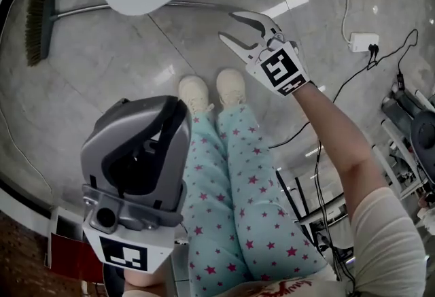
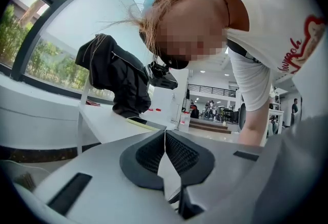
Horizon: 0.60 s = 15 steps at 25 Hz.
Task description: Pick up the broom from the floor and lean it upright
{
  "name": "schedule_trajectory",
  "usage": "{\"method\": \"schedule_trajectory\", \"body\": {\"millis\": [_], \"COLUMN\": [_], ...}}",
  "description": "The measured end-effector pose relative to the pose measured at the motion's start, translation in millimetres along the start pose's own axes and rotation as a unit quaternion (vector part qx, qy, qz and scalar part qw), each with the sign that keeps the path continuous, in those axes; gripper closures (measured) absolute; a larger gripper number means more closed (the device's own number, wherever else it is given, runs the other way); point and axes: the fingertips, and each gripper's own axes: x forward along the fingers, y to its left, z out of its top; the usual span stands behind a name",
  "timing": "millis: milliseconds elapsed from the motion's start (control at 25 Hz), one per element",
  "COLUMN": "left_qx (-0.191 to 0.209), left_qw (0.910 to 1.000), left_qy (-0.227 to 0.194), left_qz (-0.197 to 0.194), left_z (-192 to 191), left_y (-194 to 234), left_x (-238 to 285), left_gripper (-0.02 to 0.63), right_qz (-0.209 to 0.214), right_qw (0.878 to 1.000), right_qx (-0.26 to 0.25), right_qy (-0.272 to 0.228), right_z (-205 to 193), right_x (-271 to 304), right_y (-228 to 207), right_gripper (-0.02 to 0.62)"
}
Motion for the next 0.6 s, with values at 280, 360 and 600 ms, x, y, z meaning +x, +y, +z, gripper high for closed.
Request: {"method": "schedule_trajectory", "body": {"millis": [280, 360, 600], "left_qx": [0.009, 0.005, 0.012], "left_qw": [0.9997, 0.9997, 0.9991], "left_qy": [0.019, 0.021, 0.033], "left_qz": [-0.009, -0.010, -0.026], "left_z": [-53, -64, -94], "left_y": [10, 10, 13], "left_x": [17, 20, 35], "left_gripper": [0.584, 0.584, 0.584], "right_qz": [-0.004, -0.003, 0.017], "right_qw": [0.996, 0.995, 0.990], "right_qx": [-0.038, -0.042, -0.059], "right_qy": [0.075, 0.090, 0.127], "right_z": [-76, -90, -122], "right_x": [42, 51, 78], "right_y": [-35, -41, -39], "right_gripper": [0.416, 0.416, 0.416]}}
